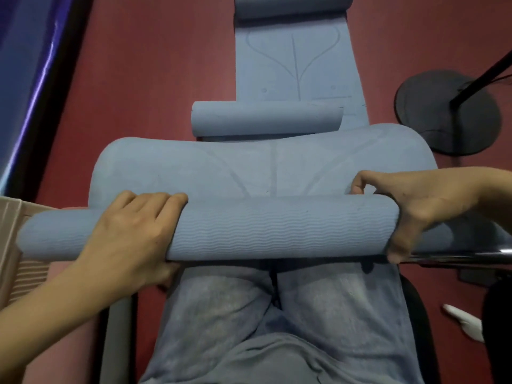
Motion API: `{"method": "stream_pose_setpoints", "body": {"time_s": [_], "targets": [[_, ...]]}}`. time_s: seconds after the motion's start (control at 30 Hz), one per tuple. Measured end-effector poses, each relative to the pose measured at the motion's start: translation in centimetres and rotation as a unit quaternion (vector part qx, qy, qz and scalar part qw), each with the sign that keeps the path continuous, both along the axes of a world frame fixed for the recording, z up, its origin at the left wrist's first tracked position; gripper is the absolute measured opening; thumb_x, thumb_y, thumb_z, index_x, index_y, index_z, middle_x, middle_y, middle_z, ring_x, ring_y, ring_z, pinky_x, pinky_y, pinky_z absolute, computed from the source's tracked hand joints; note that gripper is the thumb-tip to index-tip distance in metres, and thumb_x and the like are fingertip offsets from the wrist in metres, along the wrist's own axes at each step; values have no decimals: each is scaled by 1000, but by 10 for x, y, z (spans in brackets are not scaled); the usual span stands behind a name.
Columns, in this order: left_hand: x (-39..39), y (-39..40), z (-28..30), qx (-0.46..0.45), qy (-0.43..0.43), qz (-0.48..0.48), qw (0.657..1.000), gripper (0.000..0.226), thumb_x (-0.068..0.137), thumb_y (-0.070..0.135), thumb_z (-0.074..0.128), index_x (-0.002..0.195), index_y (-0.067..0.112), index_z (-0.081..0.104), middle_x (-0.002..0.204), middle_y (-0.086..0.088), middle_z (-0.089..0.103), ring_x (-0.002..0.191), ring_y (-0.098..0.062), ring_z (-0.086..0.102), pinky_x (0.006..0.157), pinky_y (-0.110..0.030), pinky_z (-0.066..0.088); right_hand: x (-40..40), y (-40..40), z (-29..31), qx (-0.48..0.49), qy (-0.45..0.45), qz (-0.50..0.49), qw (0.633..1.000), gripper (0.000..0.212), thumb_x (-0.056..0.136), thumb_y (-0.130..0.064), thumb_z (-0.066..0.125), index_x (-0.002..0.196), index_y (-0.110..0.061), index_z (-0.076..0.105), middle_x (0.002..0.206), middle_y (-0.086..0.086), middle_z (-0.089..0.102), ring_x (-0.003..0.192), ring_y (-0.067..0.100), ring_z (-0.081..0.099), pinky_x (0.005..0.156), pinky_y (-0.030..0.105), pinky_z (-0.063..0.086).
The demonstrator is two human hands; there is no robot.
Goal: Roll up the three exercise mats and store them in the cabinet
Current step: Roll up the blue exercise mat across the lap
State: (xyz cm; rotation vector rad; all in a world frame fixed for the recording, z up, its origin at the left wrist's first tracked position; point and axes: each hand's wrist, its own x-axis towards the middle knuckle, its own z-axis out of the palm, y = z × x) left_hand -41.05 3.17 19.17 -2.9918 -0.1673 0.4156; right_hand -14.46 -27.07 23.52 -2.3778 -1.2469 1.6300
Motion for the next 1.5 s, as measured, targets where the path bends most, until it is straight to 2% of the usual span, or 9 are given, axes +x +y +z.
{"method": "stream_pose_setpoints", "body": {"time_s": [0.1, 0.27, 0.43, 0.53, 0.77, 0.93, 1.07, 1.27, 1.5], "targets": [[11, 5, 7, -10, 15, -34, 999, 84, 42, 48, 76, 114, 7, 61, 83, -6, 66, 70, -32, 67, 65, -43, 48, -2, -12, -1, 59, -36, -71, 995, 79, 34, -53, 95, 98, -42, 50, 92, -14, 59, 88, 2, 55, 69, 29, 52], [41, 29, 27, -89, 93, -20, 991, 82, 39, 63, 61, 115, 31, 53, 87, 10, 69, 73, -24, 68, 63, -32, 50, -28, -4, 11, 57, -230, 12, 971, 91, 33, -94, 67, 104, -41, 45, 97, -21, 56, 94, 6, 56, 75, 36, 49], [61, 35, 34, -85, 157, -24, 984, 77, 37, 67, 61, 108, 43, 44, 75, 18, 59, 71, -11, 60, 66, -31, 49, -52, -23, -18, 181, -394, 23, 901, 88, 42, -69, 81, 114, -23, 57, 98, -2, 64, 92, 30, 60, 73, 41, 47], [51, 31, 27, -76, 142, -24, 987, 79, 39, 65, 61, 111, 40, 45, 87, 16, 62, 79, -14, 64, 67, -33, 51, -53, -24, -28, 189, -400, -3, 897, 70, 47, -52, 75, 107, -20, 58, 92, 0, 65, 83, 31, 60, 67, 40, 48], [43, 25, 22, -20, -20, -61, 998, 89, 41, 60, 59, 112, 6, 57, 96, -10, 52, 82, -36, 54, 71, -51, 48, -11, 13, -16, 53, -245, 29, 968, 75, 38, -59, 84, 101, -36, 51, 85, -13, 60, 81, 15, 59, 64, 32, 48], [49, 7, 36, 57, 20, -75, 995, 72, 38, 49, 83, 93, 9, 59, 75, -8, 60, 57, -34, 60, 51, -35, 40, 14, 22, -20, 26, -126, 18, 992, 67, 34, -51, 92, 91, -36, 59, 88, -14, 66, 81, 1, 60, 70, 27, 53], [56, 8, 33, 45, -7, -61, 997, 80, 34, 68, 85, 87, 12, 62, 71, -2, 65, 49, -30, 60, 56, -29, 24, 19, 24, -26, 39, -86, 0, 996, 62, 41, -42, 96, 89, -36, 57, 88, -15, 66, 81, -1, 61, 64, 18, 45], [77, 23, 32, 22, 45, -64, 997, 70, 37, 75, 57, 88, 27, 55, 76, 9, 66, 61, -26, 62, 55, -32, 42, 5, 8, -25, 85, -161, -65, 981, 85, 41, -51, 91, 106, -37, 38, 104, -17, 52, 86, 3, 55, 65, 28, 41], [107, 31, 44, -40, 152, -19, 987, 59, 35, 70, 64, 84, 40, 49, 70, 14, 61, 64, -3, 57, 62, -23, 48, -24, 17, -30, 145, -381, 41, 912, 65, 63, -52, 76, 100, -26, 29, 103, -4, 49, 97, 28, 60, 77, 42, 41]]}}
